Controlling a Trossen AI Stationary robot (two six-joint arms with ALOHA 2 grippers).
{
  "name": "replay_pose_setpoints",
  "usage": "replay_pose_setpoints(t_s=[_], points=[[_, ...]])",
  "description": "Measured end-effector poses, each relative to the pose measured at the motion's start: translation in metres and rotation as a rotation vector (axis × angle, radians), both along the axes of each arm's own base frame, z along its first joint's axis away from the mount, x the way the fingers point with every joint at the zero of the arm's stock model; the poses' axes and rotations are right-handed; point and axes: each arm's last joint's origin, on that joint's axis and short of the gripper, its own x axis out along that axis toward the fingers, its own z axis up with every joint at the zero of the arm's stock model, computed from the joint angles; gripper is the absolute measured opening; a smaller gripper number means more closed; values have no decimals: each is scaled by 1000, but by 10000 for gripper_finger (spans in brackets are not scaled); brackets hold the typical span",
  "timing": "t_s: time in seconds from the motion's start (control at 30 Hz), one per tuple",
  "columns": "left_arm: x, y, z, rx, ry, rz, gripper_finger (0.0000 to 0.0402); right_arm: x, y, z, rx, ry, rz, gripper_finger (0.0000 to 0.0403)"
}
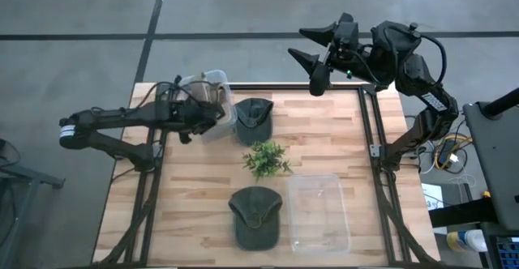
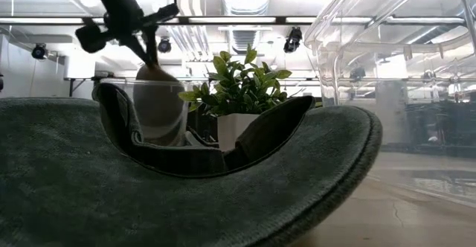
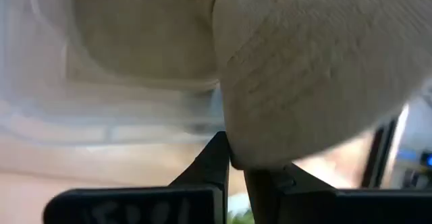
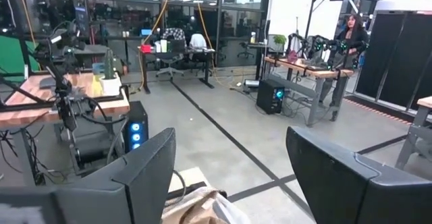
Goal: Pick & Place hat
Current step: Put the brown cap from the bottom transparent bin into the top transparent bin
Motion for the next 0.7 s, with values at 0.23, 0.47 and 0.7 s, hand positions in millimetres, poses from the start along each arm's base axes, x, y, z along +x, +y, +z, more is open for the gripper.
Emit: replay_pose_setpoints(t_s=[0.23,0.47,0.7], points=[[-1,-3,-7,-37,29,-99,37,0,0,-3,23,22,1,274],[-13,-5,12,44,4,-200,38,0,0,-4,32,26,0,275],[-32,-9,21,67,-13,-211,41,1,0,-7,39,57,-1,278]])
